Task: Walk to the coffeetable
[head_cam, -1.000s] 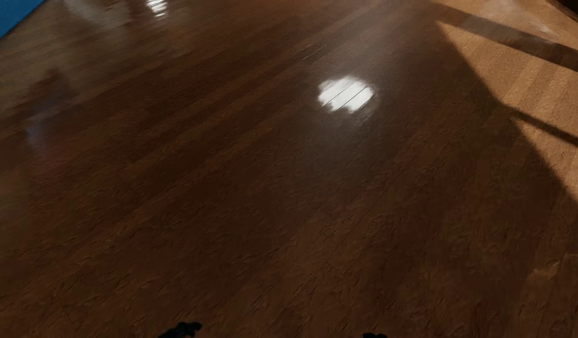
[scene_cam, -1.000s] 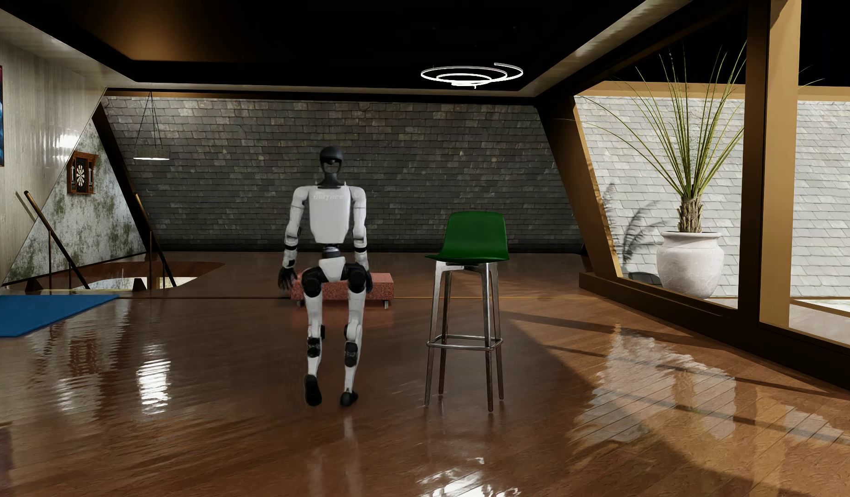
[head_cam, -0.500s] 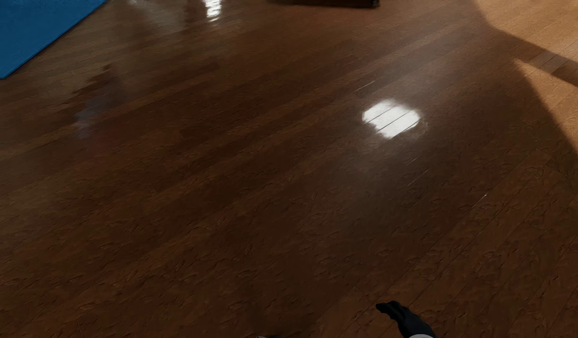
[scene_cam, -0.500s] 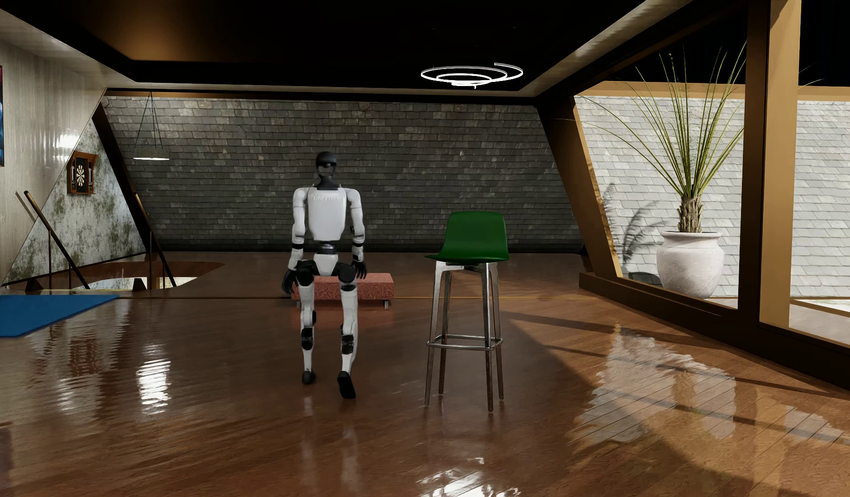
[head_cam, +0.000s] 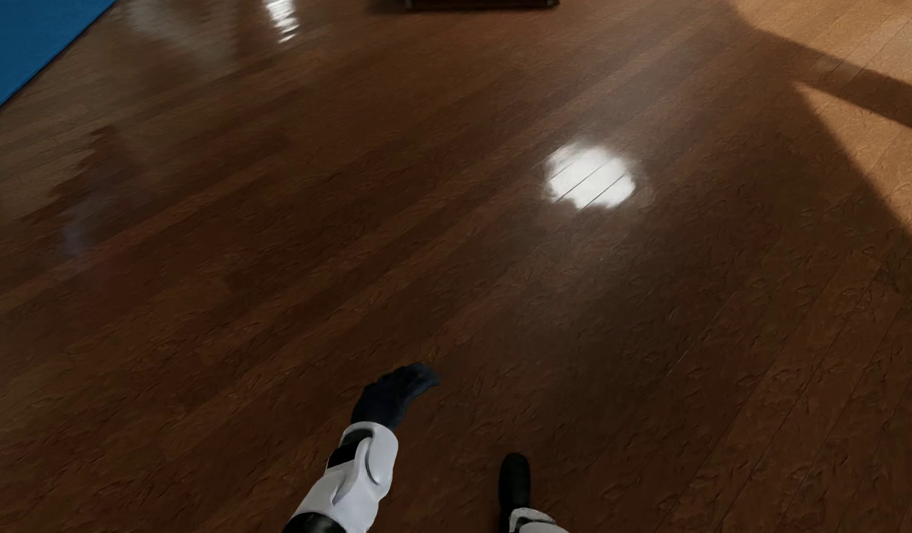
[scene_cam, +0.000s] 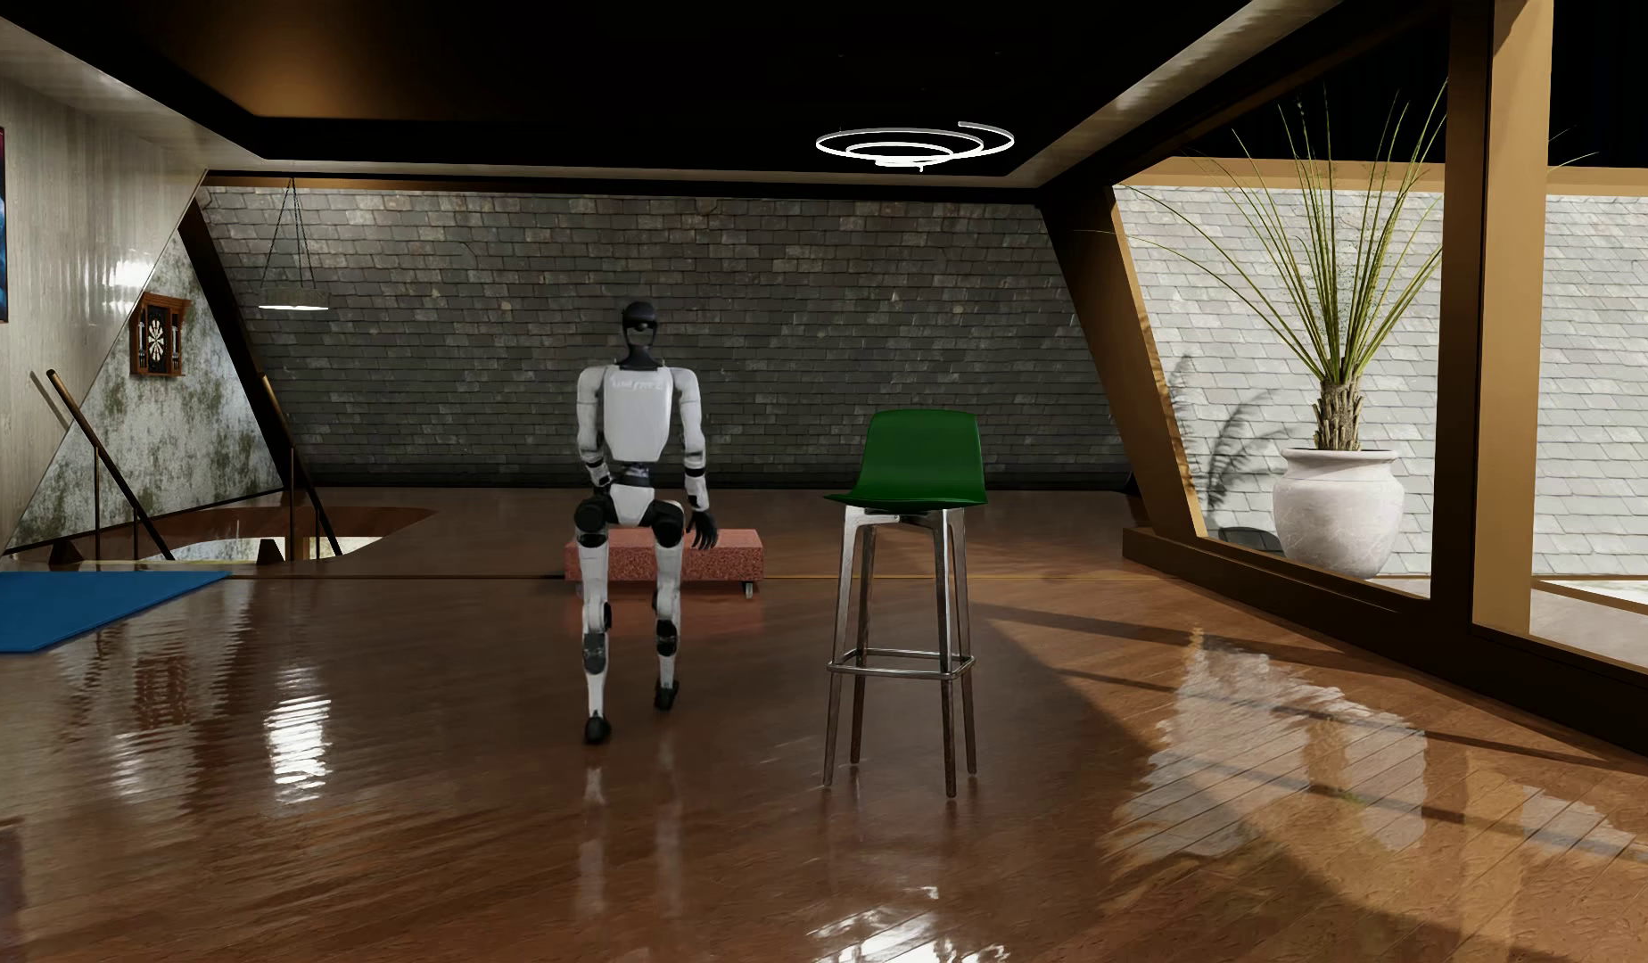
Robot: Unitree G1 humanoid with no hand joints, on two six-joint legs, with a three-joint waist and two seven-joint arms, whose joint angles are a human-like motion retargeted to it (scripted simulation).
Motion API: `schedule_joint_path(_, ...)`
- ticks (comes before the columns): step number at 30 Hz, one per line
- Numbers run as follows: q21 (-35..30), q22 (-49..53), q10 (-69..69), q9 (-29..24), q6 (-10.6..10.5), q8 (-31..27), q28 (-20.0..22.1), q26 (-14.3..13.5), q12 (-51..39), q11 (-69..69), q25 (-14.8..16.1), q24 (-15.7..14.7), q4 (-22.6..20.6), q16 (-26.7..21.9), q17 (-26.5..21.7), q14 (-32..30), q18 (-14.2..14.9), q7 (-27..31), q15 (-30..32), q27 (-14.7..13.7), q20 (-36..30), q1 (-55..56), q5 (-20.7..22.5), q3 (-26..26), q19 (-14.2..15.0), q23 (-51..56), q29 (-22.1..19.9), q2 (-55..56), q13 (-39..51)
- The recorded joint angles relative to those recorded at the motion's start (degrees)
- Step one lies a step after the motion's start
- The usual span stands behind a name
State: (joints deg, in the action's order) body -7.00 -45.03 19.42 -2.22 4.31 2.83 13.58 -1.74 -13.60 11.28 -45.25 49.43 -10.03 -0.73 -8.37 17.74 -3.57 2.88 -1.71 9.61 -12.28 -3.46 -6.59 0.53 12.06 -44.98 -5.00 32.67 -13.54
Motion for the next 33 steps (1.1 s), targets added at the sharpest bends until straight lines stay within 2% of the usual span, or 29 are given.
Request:
schedule_joint_path(1,0.45,-0.22,0.20,0.36,-0.49,1.09,-0.45,0.74,-0.70,1.93,-0.32,-0.23,0.73,-0.73,0.88,-0.16,0.27,0.36,1.78,-0.07,-2.19,-1.45,0.44,0.19,-4.33,-0.51,-0.11,-0.19,-0.42)
schedule_joint_path(2,0.67,-0.95,1.18,0.69,-1.12,2.45,-0.94,1.75,-0.74,4.47,-0.95,-0.04,1.71,-1.48,1.73,-1.44,0.56,0.40,5.62,0.12,-4.05,-3.20,0.94,0.43,-7.08,-1.30,0.20,-0.62,-0.53)
schedule_joint_path(3,0.78,-2.06,2.68,1.02,-2.00,3.66,-1.20,3.02,0.08,6.55,-1.75,0.15,2.99,-2.13,2.51,-4.05,0.69,-0.01,7.93,0.44,-5.19,-4.43,1.74,0.73,-8.02,-2.26,0.81,-1.39,-0.27)
schedule_joint_path(5,1.34,-5.98,9.33,1.86,-4.36,5.28,-2.06,6.38,3.48,9.44,-3.04,-0.60,6.18,-2.68,3.81,-13.06,1.10,-1.37,6.33,0.83,-5.29,-4.61,4.54,1.36,-10.90,-3.90,1.87,-4.46,0.96)
schedule_joint_path(6,1.98,-9.05,15.55,2.33,-5.54,6.05,-3.59,8.29,4.99,9.66,-3.31,-0.88,8.04,-2.76,4.36,-19.50,2.89,-1.97,4.37,0.74,-5.56,-2.66,6.14,1.64,-12.47,-4.17,1.92,-6.51,1.63)
schedule_joint_path(7,2.77,-12.41,23.76,2.69,-6.62,7.01,-6.08,10.02,5.83,9.86,-3.34,0.29,10.58,-3.27,4.92,-26.36,6.07,-3.14,2.47,0.43,-7.40,0.79,7.64,1.90,-13.45,-4.01,1.42,-8.50,2.34)
schedule_joint_path(8,3.54,-15.10,32.37,2.89,-7.62,7.93,-8.67,11.15,6.29,10.15,-3.21,3.06,13.68,-4.22,5.37,-33.51,9.56,-4.39,0.43,-0.05,-10.81,5.06,9.00,2.06,-14.14,-3.56,0.48,-10.42,3.20)
schedule_joint_path(9,4.03,-15.65,40.29,2.89,-8.56,8.72,-10.07,11.96,7.23,10.76,-3.03,6.12,16.81,-5.44,5.82,-34.41,10.85,-5.29,-1.78,0.03,-13.96,9.58,10.28,2.05,-14.69,-2.74,-0.12,-12.21,4.94)
schedule_joint_path(10,4.33,-14.47,47.16,2.69,-9.38,9.31,-9.37,12.79,8.69,11.53,-2.84,7.21,18.31,-6.51,5.78,-31.89,9.65,-5.02,-4.05,-1.46,-14.90,14.55,11.50,1.86,-15.10,-2.59,-1.69,-14.00,5.77)
schedule_joint_path(11,4.39,-12.53,51.72,2.36,-10.02,9.72,-7.15,13.28,10.46,12.30,-2.74,5.49,18.59,-7.20,5.52,-28.80,8.82,-4.27,-6.23,-2.80,-13.18,19.31,12.52,1.58,-15.37,-2.35,-3.07,-15.86,6.86)
schedule_joint_path(13,4.54,-8.01,53.34,1.60,-10.77,9.98,-3.46,12.11,15.16,13.50,-2.84,-1.93,17.83,-7.80,5.00,-20.71,7.37,-2.83,-10.45,-4.43,-6.93,27.60,13.85,0.66,-15.46,-3.13,-5.35,-20.05,10.22)
schedule_joint_path(14,4.41,-6.44,50.31,1.29,-10.92,9.88,-3.43,11.22,16.91,13.87,-2.83,-5.01,16.97,-8.03,4.79,-15.88,7.03,-2.20,-12.44,-4.90,-4.87,30.80,14.26,-0.01,-15.35,-3.17,-5.89,-22.26,11.40)
schedule_joint_path(15,4.08,-5.23,44.76,1.08,-10.93,9.60,-4.00,10.50,18.25,13.70,-2.80,-6.69,15.91,-8.48,4.45,-12.91,5.06,-1.86,-14.12,-5.37,-4.07,33.26,14.43,-0.77,-15.17,-3.03,-5.93,-24.60,12.41)
schedule_joint_path(17,2.21,-3.74,27.06,1.01,-10.63,8.85,-4.70,10.26,19.91,11.98,-2.84,-6.26,14.01,-8.95,3.40,-11.71,4.59,-1.48,-16.57,-5.86,-4.60,35.63,14.34,-2.40,-14.61,-2.21,-5.45,-29.38,14.03)
schedule_joint_path(18,1.22,-3.27,15.97,1.14,-10.34,8.41,-4.84,10.26,20.78,10.18,-2.91,-5.90,12.72,-8.89,2.78,-14.80,3.89,-0.77,-17.25,-5.94,-4.46,35.52,14.19,-3.20,-14.30,-1.96,-5.10,-32.00,14.72)
schedule_joint_path(20,-0.29,-3.00,-5.18,1.49,-9.60,7.32,-4.09,10.91,22.72,6.48,-2.73,-6.35,11.13,-7.87,2.09,-18.44,5.62,-0.06,-18.06,-5.78,-2.48,33.83,14.04,-4.41,-13.80,-1.59,-4.40,-37.03,15.62)
schedule_joint_path(21,-0.75,-3.43,-9.20,1.55,-9.27,6.88,-2.51,11.78,23.52,6.35,-2.52,-6.15,10.84,-7.47,2.18,-18.81,7.26,0.00,-18.37,-5.58,-1.71,33.95,14.18,-4.74,-13.58,-1.43,-4.40,-38.85,15.68)
schedule_joint_path(22,-0.96,-4.68,-7.47,1.58,-8.97,6.52,-0.54,12.85,23.98,7.09,-2.30,-5.21,10.49,-7.08,2.32,-19.15,6.85,-0.23,-18.55,-5.33,-1.74,34.73,14.26,-4.93,-13.29,-1.26,-4.63,-40.67,15.32)
schedule_joint_path(24,-0.98,-9.39,0.15,1.85,-8.01,5.54,1.27,14.74,24.15,9.39,-1.84,-3.00,9.09,-5.79,2.40,-24.55,3.50,-0.43,-16.81,-4.69,-2.44,35.14,13.31,-5.13,-12.33,-1.32,-4.85,-43.90,13.19)
schedule_joint_path(26,-0.35,-13.79,3.89,2.32,-6.09,4.74,0.45,16.01,23.77,15.50,-1.53,-2.72,6.98,-3.73,2.35,-24.50,3.02,-1.61,-9.01,-2.94,-1.14,32.51,10.39,-5.18,-12.32,-2.91,-4.13,-44.73,9.96)
schedule_joint_path(28,-1.63,-14.71,4.18,2.46,-3.88,4.24,-0.06,15.19,23.29,31.43,-2.68,-3.22,4.94,-1.78,1.53,-20.69,2.10,-4.38,4.18,-1.01,0.89,28.31,4.95,-5.13,-7.35,-5.78,-0.24,-38.78,7.75)
schedule_joint_path(30,-6.19,-12.78,3.30,2.17,-1.67,3.74,0.04,11.95,22.08,49.57,-5.93,-2.76,2.54,-0.67,-1.53,-17.39,1.51,-7.22,16.33,-2.48,1.02,24.14,-2.37,-4.63,-2.10,-6.36,6.24,-28.62,6.92)
schedule_joint_path(31,-7.45,-11.75,3.03,1.92,-0.61,2.67,-0.07,10.40,20.67,56.11,-6.85,-2.09,1.21,-0.62,-3.12,-15.70,0.99,-7.99,13.83,-3.87,0.13,22.13,-4.28,-4.18,-3.10,-4.97,7.76,-23.38,6.19)
schedule_joint_path(32,-7.13,-11.76,3.26,1.61,0.23,1.50,-0.05,8.90,18.65,60.60,-6.55,-0.99,-0.03,-0.85,-3.62,-13.95,0.53,-8.42,9.37,-4.12,-1.06,20.26,-5.04,-3.75,-3.65,-3.04,6.83,-18.22,4.95)
schedule_joint_path(33,-5.17,-12.02,3.79,1.33,0.86,0.87,-0.23,8.15,16.17,62.18,-4.88,0.25,-1.06,-1.15,-3.57,-12.07,0.15,-8.49,6.40,-3.75,-2.25,18.40,-5.74,-3.33,-4.12,-1.12,4.32,-13.87,3.42)
